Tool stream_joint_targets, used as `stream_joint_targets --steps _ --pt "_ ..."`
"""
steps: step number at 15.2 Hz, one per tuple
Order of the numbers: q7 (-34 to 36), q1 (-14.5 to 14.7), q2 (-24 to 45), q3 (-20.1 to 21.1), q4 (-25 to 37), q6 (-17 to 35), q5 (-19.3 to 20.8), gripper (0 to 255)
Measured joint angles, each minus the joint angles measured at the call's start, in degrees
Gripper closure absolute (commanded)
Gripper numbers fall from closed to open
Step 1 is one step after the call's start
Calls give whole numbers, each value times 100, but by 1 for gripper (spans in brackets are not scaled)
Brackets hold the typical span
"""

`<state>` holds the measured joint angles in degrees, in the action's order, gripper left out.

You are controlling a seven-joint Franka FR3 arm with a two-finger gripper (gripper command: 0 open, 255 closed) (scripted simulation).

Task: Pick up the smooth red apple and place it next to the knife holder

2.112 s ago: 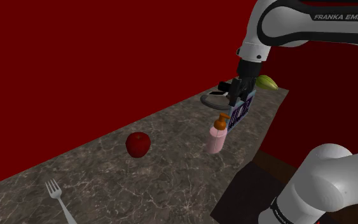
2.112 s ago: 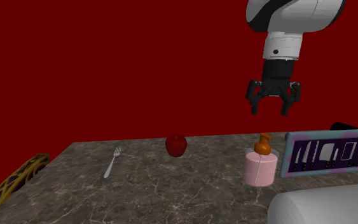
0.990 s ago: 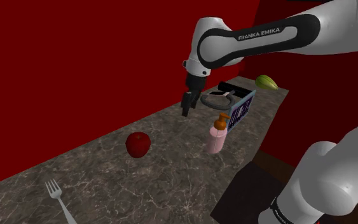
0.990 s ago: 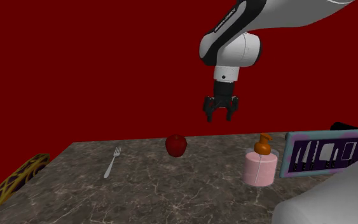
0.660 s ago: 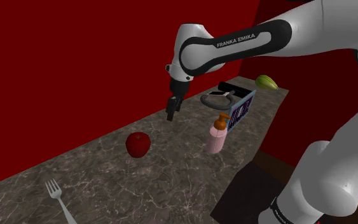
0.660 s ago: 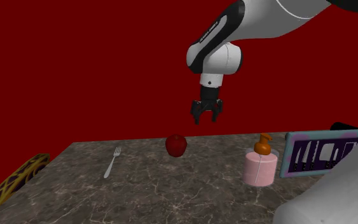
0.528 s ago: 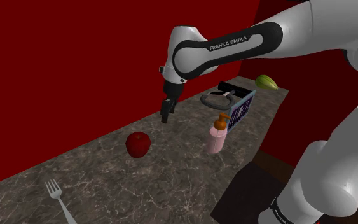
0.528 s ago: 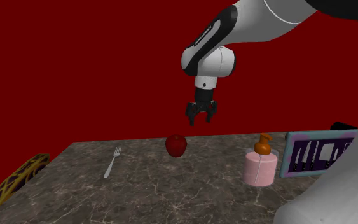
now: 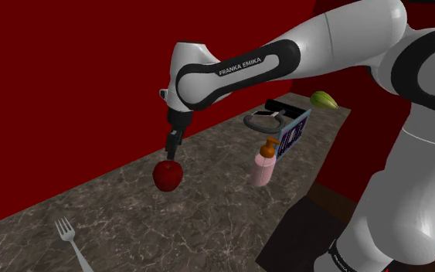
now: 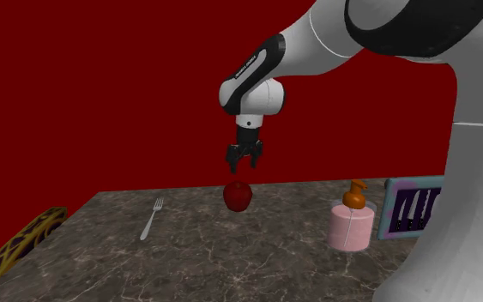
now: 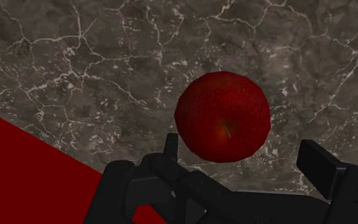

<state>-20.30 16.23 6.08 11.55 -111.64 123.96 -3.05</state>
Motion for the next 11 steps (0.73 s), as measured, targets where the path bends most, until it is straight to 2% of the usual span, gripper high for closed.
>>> stream_joint_targets --steps 8,11 --pt "14 83 420 45 -79 514 97 0" --pt "14 84 442 44 -96 555 101 0"
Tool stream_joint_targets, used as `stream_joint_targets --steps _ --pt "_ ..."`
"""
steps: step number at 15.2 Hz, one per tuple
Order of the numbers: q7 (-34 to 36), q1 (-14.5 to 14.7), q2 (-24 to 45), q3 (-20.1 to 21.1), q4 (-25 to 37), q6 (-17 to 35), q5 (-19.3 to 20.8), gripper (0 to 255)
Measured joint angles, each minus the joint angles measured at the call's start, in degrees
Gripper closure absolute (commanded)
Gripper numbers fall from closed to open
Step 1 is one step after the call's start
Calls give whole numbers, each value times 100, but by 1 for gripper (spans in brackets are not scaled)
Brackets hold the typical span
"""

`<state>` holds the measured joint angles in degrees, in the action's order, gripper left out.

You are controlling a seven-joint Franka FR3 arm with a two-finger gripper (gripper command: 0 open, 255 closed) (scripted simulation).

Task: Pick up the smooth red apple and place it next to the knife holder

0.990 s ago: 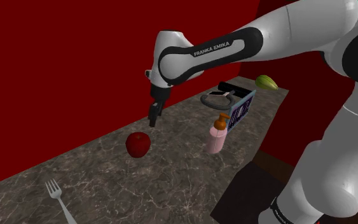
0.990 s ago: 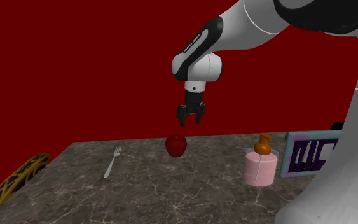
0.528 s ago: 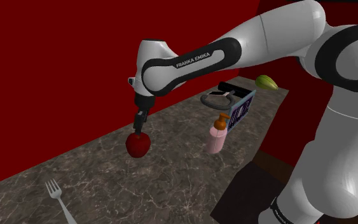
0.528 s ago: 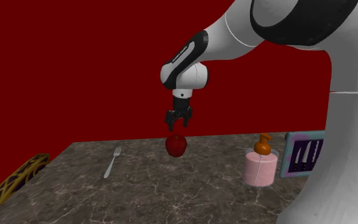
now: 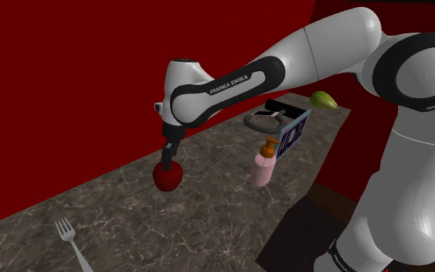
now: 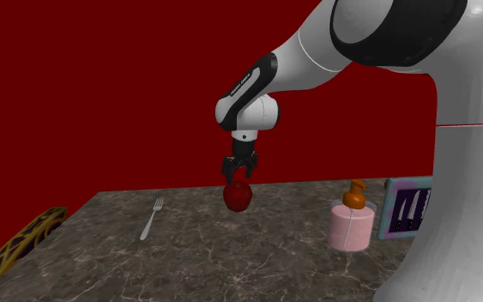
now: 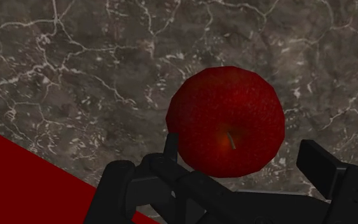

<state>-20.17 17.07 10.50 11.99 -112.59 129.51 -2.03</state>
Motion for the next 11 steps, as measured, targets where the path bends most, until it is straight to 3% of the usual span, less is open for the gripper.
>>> stream_joint_targets --steps 3,4,11 --pt "-1 0 4 -1 0 4 1 0" --pt "-1 0 4 -1 0 4 1 255" --pt "-1 -1 3 -1 1 5 1 255"
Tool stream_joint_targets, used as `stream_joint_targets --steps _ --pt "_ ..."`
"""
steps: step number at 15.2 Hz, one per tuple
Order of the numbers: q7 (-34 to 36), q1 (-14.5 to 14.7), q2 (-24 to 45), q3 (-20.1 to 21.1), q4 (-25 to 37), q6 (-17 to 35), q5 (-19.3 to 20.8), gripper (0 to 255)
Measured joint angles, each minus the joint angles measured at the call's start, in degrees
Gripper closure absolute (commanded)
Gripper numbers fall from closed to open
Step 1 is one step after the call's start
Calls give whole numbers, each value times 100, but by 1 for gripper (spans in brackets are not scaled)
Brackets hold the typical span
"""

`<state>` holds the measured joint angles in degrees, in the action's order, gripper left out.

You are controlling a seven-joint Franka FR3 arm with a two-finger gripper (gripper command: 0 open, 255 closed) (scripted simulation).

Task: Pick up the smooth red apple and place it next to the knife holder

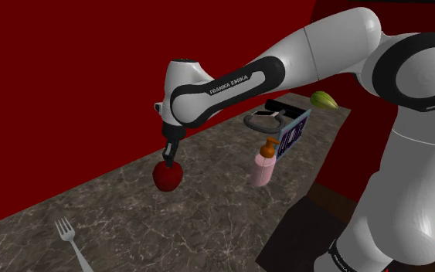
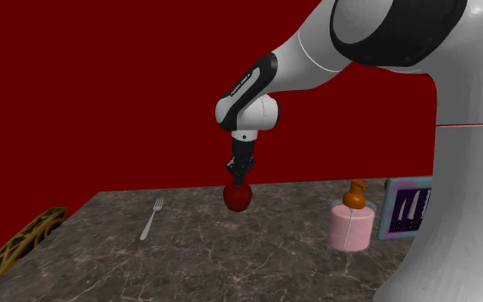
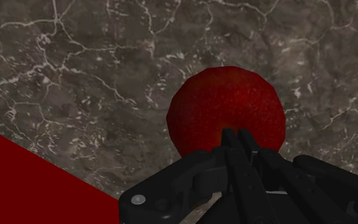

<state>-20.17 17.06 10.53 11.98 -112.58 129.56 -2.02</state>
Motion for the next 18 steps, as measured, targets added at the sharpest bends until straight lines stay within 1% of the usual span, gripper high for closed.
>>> stream_joint_targets --steps 5,18 --pt "-13 -9 -48 -1 28 -77 -12 255" --pt "5 -22 -361 9 654 -1009 -61 255"
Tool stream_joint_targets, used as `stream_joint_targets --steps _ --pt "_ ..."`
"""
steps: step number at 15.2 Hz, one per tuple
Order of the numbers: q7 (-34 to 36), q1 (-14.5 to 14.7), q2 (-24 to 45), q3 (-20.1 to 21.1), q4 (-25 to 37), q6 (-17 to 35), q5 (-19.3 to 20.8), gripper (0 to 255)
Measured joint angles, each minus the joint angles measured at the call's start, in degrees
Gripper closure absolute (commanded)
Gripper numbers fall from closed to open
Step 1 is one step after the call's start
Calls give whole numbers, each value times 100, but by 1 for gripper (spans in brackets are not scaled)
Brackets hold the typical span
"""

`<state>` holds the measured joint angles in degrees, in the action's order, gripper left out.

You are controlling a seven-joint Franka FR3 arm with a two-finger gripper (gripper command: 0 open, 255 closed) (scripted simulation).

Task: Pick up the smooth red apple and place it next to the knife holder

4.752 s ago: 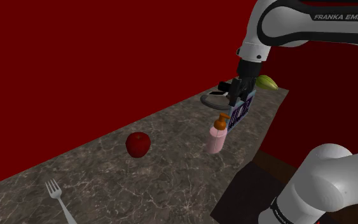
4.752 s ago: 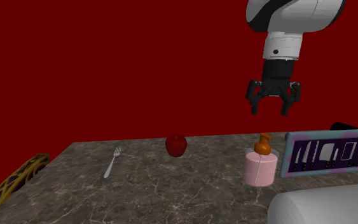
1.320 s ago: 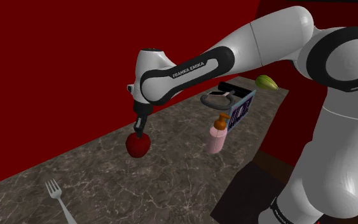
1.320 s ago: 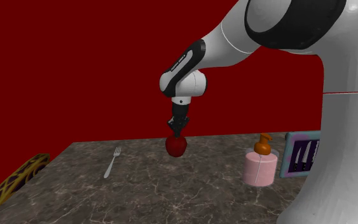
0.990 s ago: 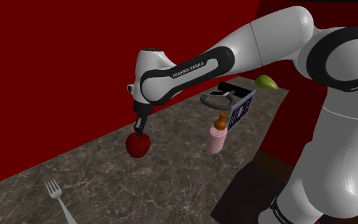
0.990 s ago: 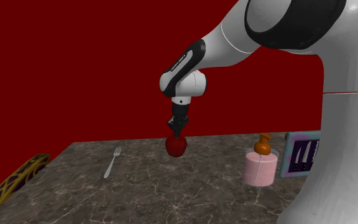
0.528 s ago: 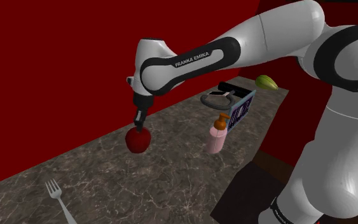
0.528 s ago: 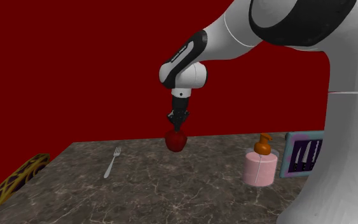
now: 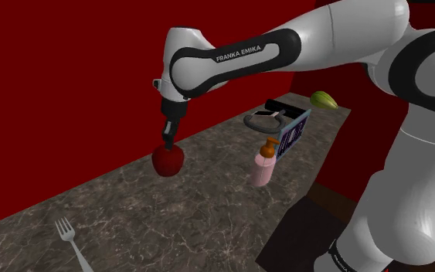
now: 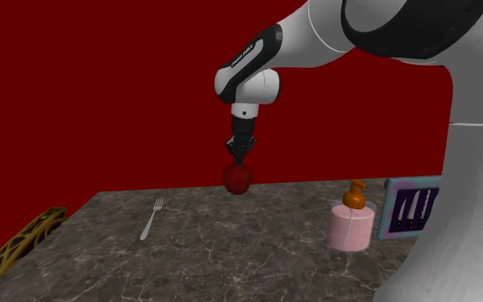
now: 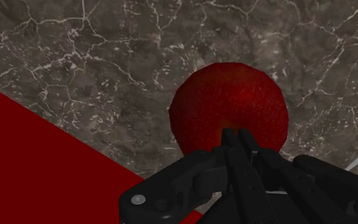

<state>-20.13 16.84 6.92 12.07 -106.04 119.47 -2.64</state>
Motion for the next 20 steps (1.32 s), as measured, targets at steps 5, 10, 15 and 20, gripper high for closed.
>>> stream_joint_targets --steps 5,10,15,20 --pt "16 -1 -42 1 330 -372 -1 255" --pt "21 -9 -112 -2 632 -742 -11 255" --pt "37 -10 -134 -2 982 -1112 -9 255" --pt "75 0 -112 5 1399 -1508 4 255"
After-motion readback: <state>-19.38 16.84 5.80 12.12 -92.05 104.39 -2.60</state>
